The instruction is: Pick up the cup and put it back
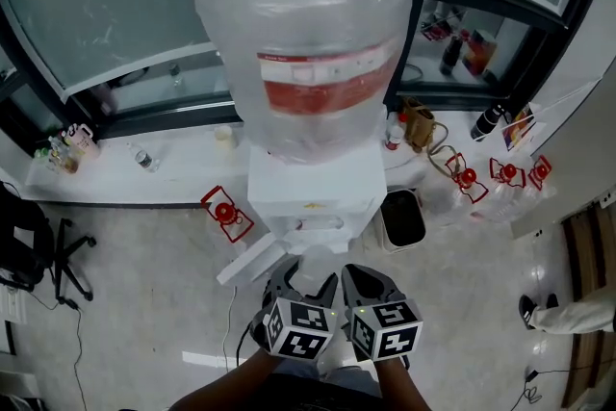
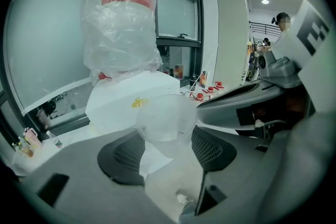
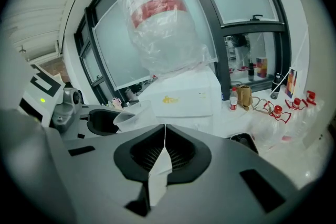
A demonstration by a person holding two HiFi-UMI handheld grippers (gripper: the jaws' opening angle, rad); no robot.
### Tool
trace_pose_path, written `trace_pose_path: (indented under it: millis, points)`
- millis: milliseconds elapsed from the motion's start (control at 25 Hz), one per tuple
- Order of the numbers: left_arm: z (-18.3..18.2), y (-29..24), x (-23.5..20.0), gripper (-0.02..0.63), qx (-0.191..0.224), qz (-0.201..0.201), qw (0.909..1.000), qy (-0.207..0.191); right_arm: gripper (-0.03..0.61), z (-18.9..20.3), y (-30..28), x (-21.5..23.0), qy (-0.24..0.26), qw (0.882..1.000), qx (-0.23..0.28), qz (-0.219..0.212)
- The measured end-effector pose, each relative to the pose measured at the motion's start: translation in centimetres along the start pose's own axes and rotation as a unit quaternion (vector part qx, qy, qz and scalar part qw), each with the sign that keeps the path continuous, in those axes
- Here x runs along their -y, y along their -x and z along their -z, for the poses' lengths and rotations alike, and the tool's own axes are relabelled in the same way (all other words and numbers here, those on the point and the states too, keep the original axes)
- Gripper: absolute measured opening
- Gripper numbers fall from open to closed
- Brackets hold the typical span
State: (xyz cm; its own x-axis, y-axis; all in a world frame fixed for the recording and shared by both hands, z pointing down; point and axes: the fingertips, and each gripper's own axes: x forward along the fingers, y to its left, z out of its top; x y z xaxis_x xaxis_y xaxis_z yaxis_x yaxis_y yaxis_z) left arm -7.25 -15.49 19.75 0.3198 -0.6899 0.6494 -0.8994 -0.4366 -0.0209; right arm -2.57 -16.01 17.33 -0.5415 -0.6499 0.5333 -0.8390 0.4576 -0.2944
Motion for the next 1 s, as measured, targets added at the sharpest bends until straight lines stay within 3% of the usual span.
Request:
trace_pose_path:
  millis: [640, 1000]
  points:
    - [6.5, -6.5, 2.3, 0.285, -0.017, -0.036, 0.9989, 0.023, 0.021, 7.8, -3.4, 5.0, 0.007, 0.999, -0.012, -0.038]
    - [12.0, -12.7, 2.2, 0.285, -0.008, -0.047, 0.9989, 0.002, 0.021, 12.7, -8.9, 7.2, 0.029, 0.998, 0.007, -0.057]
